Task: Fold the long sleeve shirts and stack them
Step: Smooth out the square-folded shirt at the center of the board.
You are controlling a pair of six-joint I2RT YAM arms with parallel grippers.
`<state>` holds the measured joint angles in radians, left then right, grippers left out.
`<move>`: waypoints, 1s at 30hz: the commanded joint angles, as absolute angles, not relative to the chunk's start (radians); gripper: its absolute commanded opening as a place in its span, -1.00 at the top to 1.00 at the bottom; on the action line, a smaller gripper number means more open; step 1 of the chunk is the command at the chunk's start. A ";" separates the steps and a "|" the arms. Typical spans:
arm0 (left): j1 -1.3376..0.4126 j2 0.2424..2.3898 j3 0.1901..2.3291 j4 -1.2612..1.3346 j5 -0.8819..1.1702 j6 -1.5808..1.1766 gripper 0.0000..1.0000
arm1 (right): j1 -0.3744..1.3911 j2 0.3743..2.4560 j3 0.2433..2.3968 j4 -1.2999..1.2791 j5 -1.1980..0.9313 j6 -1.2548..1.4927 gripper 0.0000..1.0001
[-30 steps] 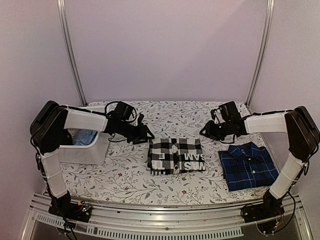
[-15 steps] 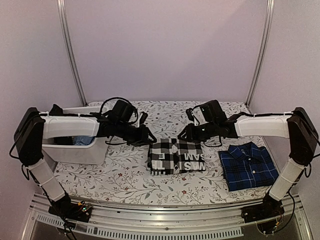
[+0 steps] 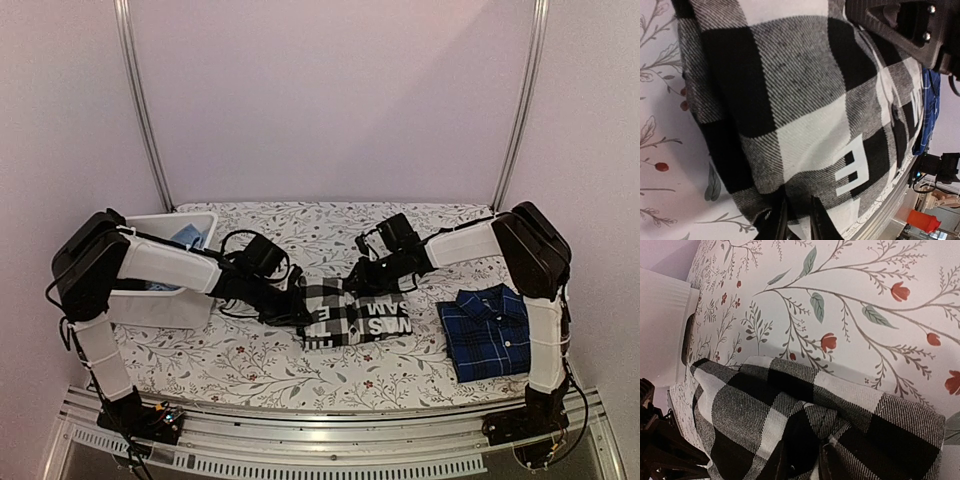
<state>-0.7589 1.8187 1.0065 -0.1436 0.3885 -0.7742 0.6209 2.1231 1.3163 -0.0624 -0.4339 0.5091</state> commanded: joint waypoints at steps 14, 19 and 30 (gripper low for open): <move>-0.724 1.736 1.098 -0.307 0.297 -0.689 0.73 | 0.576 1.932 1.298 -0.140 -0.387 0.445 0.36; -0.752 1.734 1.212 -0.354 0.286 -0.678 0.73 | 0.572 1.867 1.208 -0.114 -0.391 0.455 0.48; -0.832 2.002 1.437 -0.275 0.398 -0.683 0.73 | 0.451 1.948 1.103 0.027 -0.506 0.490 0.65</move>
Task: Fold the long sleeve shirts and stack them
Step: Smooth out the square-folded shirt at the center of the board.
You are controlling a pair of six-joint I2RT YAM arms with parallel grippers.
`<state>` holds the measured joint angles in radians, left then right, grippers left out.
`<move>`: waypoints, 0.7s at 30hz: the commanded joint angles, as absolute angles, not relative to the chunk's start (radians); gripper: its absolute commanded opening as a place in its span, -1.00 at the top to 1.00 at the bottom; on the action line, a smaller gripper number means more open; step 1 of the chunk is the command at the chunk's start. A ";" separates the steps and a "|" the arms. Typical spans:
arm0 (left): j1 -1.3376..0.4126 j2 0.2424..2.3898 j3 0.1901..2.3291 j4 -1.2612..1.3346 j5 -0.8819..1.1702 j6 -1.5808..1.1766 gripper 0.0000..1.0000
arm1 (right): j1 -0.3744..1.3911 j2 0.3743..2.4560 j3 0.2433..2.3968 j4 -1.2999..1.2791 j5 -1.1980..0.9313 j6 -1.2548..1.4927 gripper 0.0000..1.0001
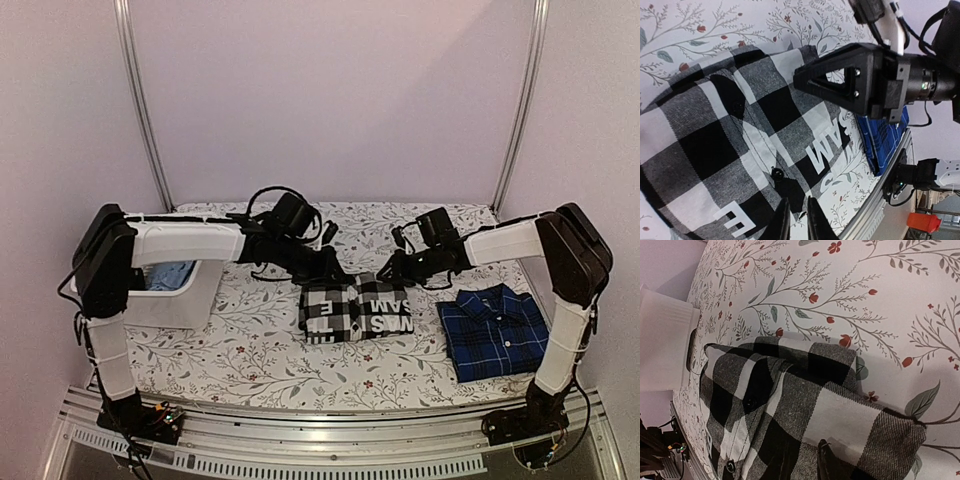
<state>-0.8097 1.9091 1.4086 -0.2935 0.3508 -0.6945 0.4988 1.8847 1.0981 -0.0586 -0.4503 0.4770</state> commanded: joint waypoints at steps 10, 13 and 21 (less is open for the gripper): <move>-0.824 2.095 1.392 -0.247 0.403 -0.694 0.74 | 0.432 1.932 1.124 -0.055 -0.467 0.493 0.56; -0.818 2.090 1.379 -0.245 0.404 -0.694 0.74 | 0.461 1.834 1.114 -0.100 -0.414 0.481 0.52; -0.799 1.982 1.343 -0.240 0.387 -0.698 0.69 | 0.643 1.661 1.026 -0.094 -0.385 0.526 0.50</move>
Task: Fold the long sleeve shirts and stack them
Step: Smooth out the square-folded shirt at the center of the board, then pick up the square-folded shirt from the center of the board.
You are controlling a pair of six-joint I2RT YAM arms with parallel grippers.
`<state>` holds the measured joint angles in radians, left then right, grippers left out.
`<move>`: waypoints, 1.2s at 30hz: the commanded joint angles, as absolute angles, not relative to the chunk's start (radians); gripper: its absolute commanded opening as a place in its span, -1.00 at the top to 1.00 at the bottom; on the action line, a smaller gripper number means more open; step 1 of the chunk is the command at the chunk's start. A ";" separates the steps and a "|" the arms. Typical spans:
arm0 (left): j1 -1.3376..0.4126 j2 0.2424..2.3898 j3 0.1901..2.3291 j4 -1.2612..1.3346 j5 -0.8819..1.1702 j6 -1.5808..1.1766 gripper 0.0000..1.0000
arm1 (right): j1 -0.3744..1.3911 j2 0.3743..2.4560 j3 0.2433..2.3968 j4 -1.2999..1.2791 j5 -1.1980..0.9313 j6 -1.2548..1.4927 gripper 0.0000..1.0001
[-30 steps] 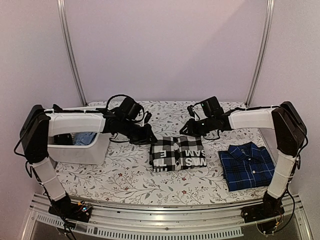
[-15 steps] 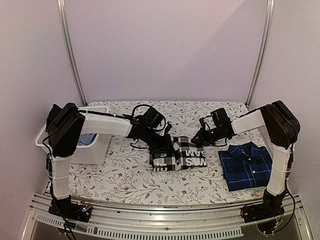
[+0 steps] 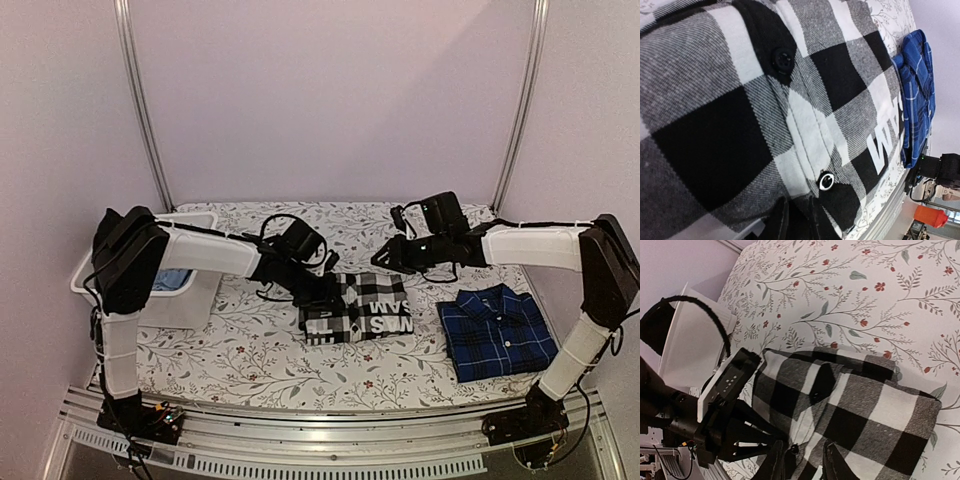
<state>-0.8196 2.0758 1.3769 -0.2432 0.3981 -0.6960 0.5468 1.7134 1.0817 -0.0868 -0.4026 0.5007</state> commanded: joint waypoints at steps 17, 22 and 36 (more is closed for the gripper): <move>-0.692 1.782 1.094 -0.175 0.372 -0.717 0.59 | 0.765 1.806 0.836 0.137 -0.455 0.689 0.51; -0.675 1.766 1.039 -0.127 0.402 -0.727 0.43 | 0.766 1.720 0.830 0.087 -0.419 0.693 0.50; -0.670 1.806 0.995 -0.056 0.410 -0.761 -0.15 | 0.722 1.476 0.636 0.009 -0.318 0.701 0.44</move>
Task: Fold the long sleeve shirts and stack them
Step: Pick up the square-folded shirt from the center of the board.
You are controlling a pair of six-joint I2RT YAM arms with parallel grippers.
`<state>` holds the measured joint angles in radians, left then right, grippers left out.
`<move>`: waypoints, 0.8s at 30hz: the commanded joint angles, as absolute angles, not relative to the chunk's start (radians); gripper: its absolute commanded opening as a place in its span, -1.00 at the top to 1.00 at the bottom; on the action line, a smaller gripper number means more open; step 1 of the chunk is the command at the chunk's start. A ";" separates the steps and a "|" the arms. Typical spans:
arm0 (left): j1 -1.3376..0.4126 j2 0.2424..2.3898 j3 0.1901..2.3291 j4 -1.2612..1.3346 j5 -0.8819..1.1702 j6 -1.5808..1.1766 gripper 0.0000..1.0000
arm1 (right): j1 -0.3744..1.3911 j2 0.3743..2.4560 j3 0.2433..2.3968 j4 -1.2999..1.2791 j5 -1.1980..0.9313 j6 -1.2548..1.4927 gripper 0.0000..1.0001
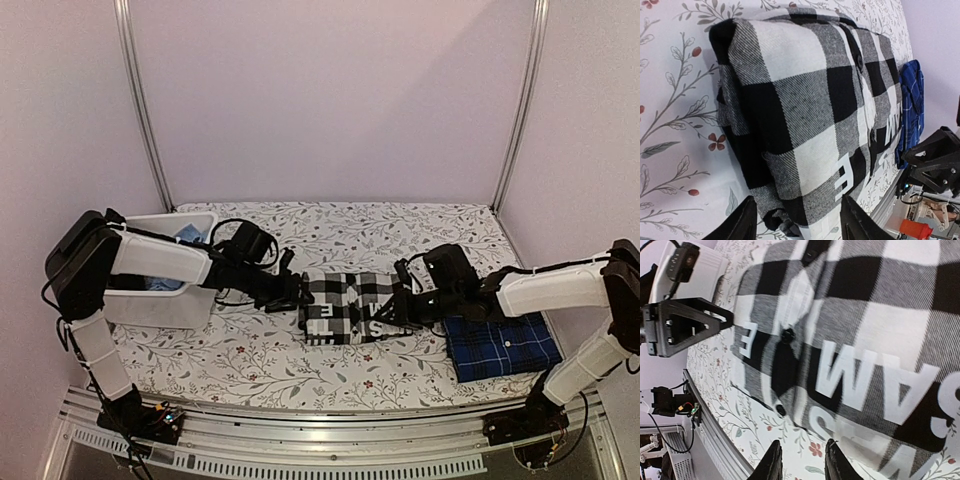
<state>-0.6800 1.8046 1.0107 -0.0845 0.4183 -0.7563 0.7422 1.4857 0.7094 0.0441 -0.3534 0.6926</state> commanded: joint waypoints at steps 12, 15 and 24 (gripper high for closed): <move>-0.681 1.876 0.982 -0.058 0.378 -0.792 -0.18 | 0.709 1.526 0.537 0.083 -0.321 0.733 0.52; -0.690 1.885 0.981 -0.057 0.372 -0.805 -0.15 | 0.710 1.517 0.541 0.076 -0.329 0.734 0.53; -0.703 1.920 0.950 0.016 0.402 -0.894 0.20 | 0.710 1.411 0.550 0.002 -0.325 0.723 0.52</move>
